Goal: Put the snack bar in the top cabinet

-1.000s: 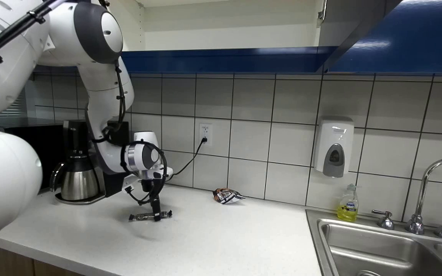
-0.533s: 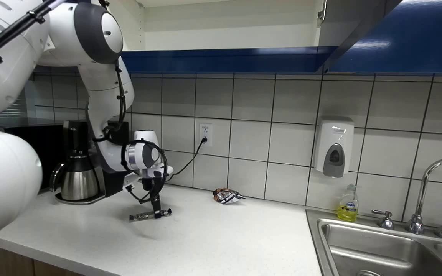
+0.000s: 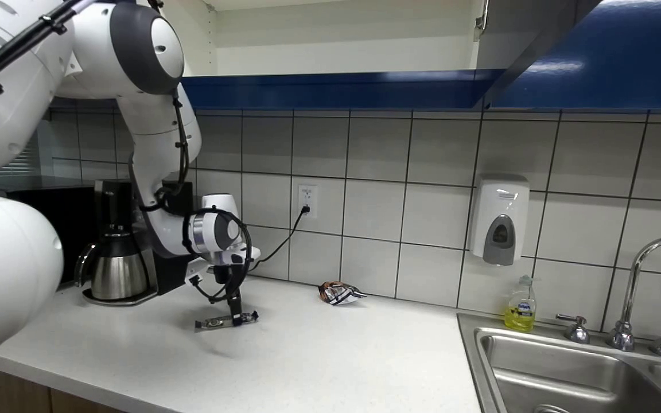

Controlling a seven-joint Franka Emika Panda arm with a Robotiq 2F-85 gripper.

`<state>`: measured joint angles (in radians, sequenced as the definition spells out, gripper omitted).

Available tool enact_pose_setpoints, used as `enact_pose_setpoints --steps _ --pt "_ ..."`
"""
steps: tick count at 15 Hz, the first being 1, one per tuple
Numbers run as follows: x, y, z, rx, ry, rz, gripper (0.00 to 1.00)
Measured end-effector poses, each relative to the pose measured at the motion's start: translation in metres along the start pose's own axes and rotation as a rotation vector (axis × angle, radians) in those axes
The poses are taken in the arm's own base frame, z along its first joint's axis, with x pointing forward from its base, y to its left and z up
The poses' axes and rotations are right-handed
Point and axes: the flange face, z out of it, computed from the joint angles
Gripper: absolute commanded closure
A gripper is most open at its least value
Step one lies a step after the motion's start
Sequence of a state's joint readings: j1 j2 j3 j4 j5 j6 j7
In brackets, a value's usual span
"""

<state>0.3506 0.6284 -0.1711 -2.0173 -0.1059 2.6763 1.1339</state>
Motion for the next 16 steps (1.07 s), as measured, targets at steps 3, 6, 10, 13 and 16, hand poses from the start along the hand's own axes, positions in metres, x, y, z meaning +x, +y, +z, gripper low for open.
enact_pose_setpoints --steps 3,6,10,13,16 --pt "0.008 0.000 -0.014 0.010 0.011 0.008 0.90" --pt "0.012 -0.001 -0.037 0.027 0.023 0.005 0.90" --pt "0.010 0.002 -0.065 0.021 0.043 -0.037 0.90" --pt "0.001 0.009 -0.079 0.014 0.065 -0.132 0.90" --pt "-0.011 0.019 -0.091 0.006 0.083 -0.257 0.90"
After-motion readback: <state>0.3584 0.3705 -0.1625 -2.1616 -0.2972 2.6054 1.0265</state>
